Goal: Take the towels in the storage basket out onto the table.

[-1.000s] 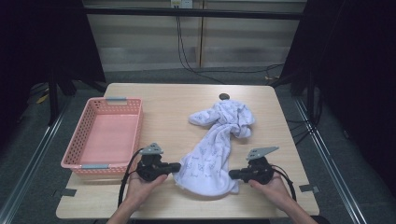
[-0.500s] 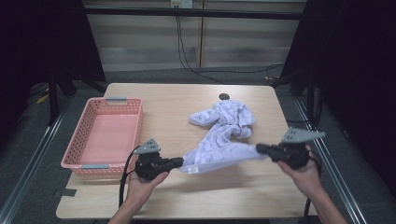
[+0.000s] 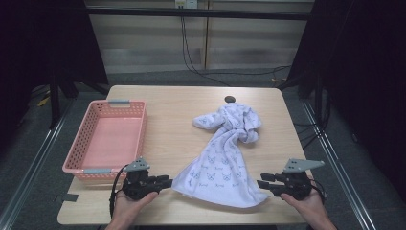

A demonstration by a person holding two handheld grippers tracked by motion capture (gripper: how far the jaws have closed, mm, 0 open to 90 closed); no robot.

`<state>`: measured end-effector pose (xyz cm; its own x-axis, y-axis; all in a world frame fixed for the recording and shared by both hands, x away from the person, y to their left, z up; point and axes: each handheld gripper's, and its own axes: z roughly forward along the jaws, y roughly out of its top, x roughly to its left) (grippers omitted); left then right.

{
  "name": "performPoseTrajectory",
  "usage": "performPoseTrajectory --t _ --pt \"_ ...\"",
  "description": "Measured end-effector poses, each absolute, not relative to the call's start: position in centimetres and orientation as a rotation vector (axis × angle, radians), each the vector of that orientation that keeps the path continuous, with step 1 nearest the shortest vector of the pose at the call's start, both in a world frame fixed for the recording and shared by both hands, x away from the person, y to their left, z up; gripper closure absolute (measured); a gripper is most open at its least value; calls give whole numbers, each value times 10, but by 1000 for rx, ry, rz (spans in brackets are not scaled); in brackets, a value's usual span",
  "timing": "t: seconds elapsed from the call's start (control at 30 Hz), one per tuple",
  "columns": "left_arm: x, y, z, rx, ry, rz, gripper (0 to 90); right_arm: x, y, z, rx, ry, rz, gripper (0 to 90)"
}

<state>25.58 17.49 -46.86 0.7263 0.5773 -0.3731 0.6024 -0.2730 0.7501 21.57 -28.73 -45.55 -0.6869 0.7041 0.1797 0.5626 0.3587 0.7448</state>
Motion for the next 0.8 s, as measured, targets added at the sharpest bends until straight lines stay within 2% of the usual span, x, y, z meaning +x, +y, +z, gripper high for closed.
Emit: performPoseTrajectory --t 0.1,0.3,0.43,0.53,0.6,0.67,0.7,0.8 --pt "255 166 -459 1936 829 -4 676 221 -281 -473 1153 2517 1182 638" --pt "262 142 -456 1972 727 -73 678 221 -265 -492 1135 2614 1048 473" --pt "270 130 -474 2055 753 -104 609 222 -262 -493 1092 2610 1039 406" --pt "272 136 -484 2102 794 -77 564 220 -260 -494 1054 2611 1029 402" --pt "275 143 -491 2140 835 -51 525 217 -256 -494 991 2602 968 444" --pt "278 151 -497 2151 863 -94 498 215 -254 -493 974 2608 973 536" --pt "277 153 -499 2126 864 -107 494 215 -254 -492 964 2615 976 632" --pt "274 152 -498 2151 831 -81 481 215 -254 -492 963 2642 1012 818"
